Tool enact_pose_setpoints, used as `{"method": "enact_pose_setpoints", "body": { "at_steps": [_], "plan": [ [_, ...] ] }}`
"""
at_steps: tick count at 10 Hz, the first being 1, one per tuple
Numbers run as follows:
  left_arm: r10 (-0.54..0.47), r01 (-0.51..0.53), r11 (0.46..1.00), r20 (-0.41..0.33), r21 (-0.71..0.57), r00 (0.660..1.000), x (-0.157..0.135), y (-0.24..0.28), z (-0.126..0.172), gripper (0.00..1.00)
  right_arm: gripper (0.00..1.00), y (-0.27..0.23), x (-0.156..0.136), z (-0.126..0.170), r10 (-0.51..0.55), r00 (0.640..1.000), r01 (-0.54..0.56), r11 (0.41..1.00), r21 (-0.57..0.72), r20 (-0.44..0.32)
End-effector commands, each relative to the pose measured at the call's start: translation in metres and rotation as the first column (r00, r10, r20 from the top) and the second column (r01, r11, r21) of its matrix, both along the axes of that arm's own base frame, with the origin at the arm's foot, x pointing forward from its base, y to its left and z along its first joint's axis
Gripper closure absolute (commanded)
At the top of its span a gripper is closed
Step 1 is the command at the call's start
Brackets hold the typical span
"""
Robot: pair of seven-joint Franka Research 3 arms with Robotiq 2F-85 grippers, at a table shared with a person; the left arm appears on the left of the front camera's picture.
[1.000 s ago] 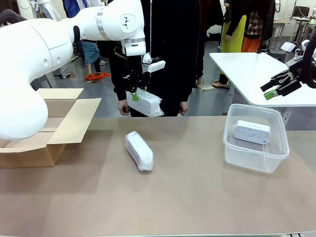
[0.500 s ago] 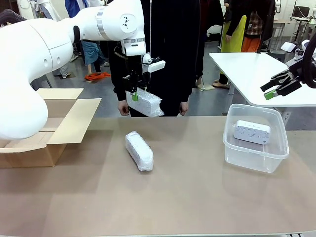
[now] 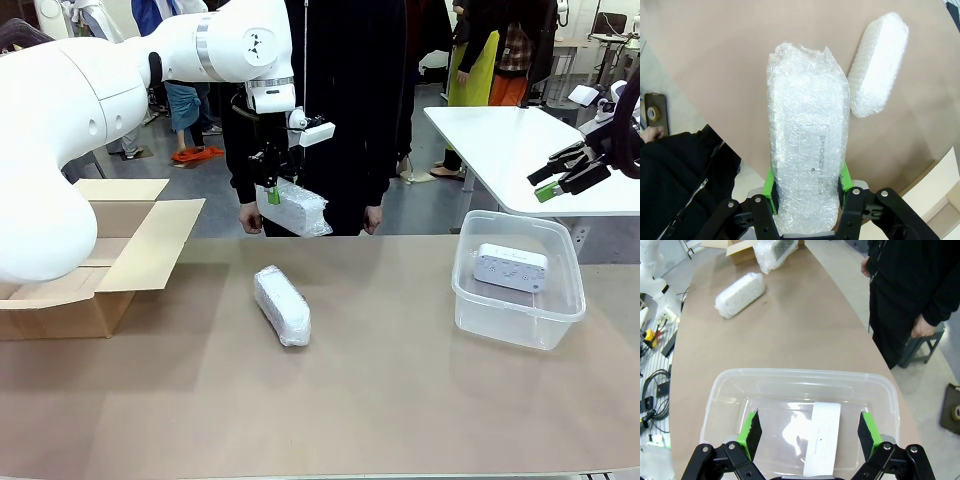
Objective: Separate and place wrapped and unwrapped clocks.
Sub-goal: If the picked Digital clock is wrapped, place it in the Package Box ; if not, place it in the Organizing box.
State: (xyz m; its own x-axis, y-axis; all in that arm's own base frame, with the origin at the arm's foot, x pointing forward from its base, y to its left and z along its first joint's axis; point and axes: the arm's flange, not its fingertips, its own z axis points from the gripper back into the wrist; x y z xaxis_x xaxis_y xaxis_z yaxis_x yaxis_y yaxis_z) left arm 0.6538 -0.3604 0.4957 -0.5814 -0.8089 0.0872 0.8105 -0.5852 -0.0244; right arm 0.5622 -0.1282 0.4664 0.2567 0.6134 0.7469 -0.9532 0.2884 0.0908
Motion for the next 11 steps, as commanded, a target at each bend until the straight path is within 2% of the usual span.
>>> {"method": "enact_pose_setpoints", "body": {
  "at_steps": [1, 2, 3, 4, 5, 6, 7, 9, 10, 11],
  "plan": [
    [0.0, 0.0, 1.0, 0.005, -0.003, 1.0, -0.001, 0.0, 0.004, 1.0, 0.0, 0.0, 0.0, -0.001, 0.0, 1.0, 0.0, 1.0, 0.001, -0.001],
    [0.0, 0.0, 1.0, 0.0, 0.0, 1.0, 0.0, 0.0, 0.0, 0.46, 0.0, 0.0, 0.0, -0.001, 0.0, 1.0, 0.0, 1.0, 0.001, -0.001],
    [0.0, 0.0, 1.0, 0.01, -0.009, 1.0, -0.001, 0.0, -0.001, 0.63, 0.0, 0.0, 0.0, -0.001, 0.0, 1.0, 0.0, 1.0, 0.001, -0.001],
    [0.05, -0.05, 0.999, 0.01, -0.017, 0.999, -0.001, 0.001, 0.0, 0.66, 0.0, 0.0, 0.0, -0.001, 0.0, 1.0, 0.0, 1.0, 0.001, -0.001],
    [0.11, -0.11, 0.993, 0.015, -0.038, 0.994, -0.005, 0.008, 0.002, 0.83, 0.0, 0.0, 0.0, -0.001, 0.0, 1.0, 0.0, 1.0, 0.001, -0.001],
    [0.174, -0.173, 0.983, 0.015, -0.059, 0.985, -0.008, 0.018, 0.004, 0.85, 0.0, 0.0, 0.0, -0.001, 0.0, 1.0, 0.0, 1.0, 0.001, -0.001],
    [0.245, -0.244, 0.967, 0.011, -0.068, 0.969, -0.014, 0.028, 0.007, 1.0, 0.0, 0.0, 0.0, -0.001, 0.0, 1.0, 0.0, 1.0, 0.001, -0.001],
    [0.369, -0.37, 0.923, -0.026, -0.109, 0.929, -0.023, 0.05, 0.008, 1.0, 0.0, 0.0, 0.0, -0.001, 0.0, 1.0, 0.0, 1.0, 0.001, -0.001],
    [0.47, -0.473, 0.872, -0.058, -0.126, 0.881, -0.026, 0.059, 0.008, 0.66, 0.0, 0.0, 0.0, -0.001, 0.0, 1.0, 0.0, 1.0, 0.001, -0.001],
    [0.556, -0.562, 0.818, -0.077, -0.126, 0.827, -0.03, 0.069, 0.009, 0.66, 0.0, 0.0, 0.0, -0.001, 0.0, 1.0, 0.0, 1.0, 0.001, -0.001]
  ]
}}
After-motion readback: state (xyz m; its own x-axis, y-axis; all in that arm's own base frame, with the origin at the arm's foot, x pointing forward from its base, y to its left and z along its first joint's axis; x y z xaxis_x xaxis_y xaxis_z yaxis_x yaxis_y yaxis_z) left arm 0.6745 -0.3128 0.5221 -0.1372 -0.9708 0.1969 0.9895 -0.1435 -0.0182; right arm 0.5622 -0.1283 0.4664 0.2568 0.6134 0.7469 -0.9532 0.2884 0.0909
